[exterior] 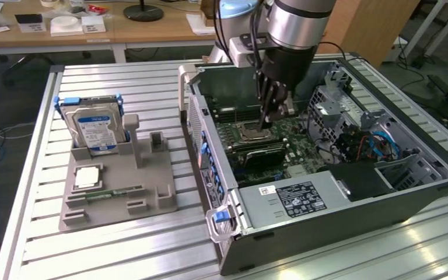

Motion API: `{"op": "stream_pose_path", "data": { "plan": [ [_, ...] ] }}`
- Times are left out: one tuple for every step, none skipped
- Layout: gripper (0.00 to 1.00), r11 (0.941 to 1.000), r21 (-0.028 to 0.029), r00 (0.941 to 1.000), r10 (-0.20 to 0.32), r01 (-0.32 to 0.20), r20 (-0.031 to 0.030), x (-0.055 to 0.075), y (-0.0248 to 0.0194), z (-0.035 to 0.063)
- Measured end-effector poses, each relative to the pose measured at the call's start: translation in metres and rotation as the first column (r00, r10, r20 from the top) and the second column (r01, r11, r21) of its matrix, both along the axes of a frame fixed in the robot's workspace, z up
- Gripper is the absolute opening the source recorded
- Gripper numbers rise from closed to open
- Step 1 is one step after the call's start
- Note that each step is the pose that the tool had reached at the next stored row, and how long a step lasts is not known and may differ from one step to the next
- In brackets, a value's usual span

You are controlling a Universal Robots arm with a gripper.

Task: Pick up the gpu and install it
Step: 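Press down on the gpu until it lock into place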

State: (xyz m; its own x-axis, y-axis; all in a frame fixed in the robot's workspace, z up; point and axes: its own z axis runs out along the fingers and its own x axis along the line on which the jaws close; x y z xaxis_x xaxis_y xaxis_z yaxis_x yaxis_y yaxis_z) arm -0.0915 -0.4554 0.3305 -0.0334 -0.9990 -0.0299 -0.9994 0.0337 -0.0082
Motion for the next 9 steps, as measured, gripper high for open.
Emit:
{"op": "stream_pose_path", "data": {
  "plan": [
    [0.11,1.0000,0.0002,1.0000,0.000,0.000,0.0001,0.0000,0.0000,0.0004],
    [0.11,1.0000,0.0003,1.0000,0.000,0.000,0.0002,0.0000,0.0000,0.0003],
    [0.11,1.0000,0.0003,1.0000,0.000,0.000,0.0002,0.0000,0.0000,0.0003],
    [0.11,1.0000,0.0003,1.0000,0.000,0.000,0.0001,0.0000,0.0000,0.0003],
    [0.11,1.0000,0.0002,1.0000,0.000,0.000,0.0000,0.0000,0.0000,0.0004],
    [0.11,1.0000,0.0001,1.0000,0.000,0.000,0.0001,0.0000,0.0000,0.0004],
    [0.11,1.0000,0.0001,1.0000,0.000,0.000,0.0001,0.0000,0.0000,0.0004],
    [0.11,1.0000,0.0001,1.0000,0.000,0.000,0.0001,0.0000,0.0000,0.0004],
    [0.11,1.0000,0.0001,1.0000,0.000,0.000,0.0001,0.0000,0.0000,0.0004]
  ]
}}
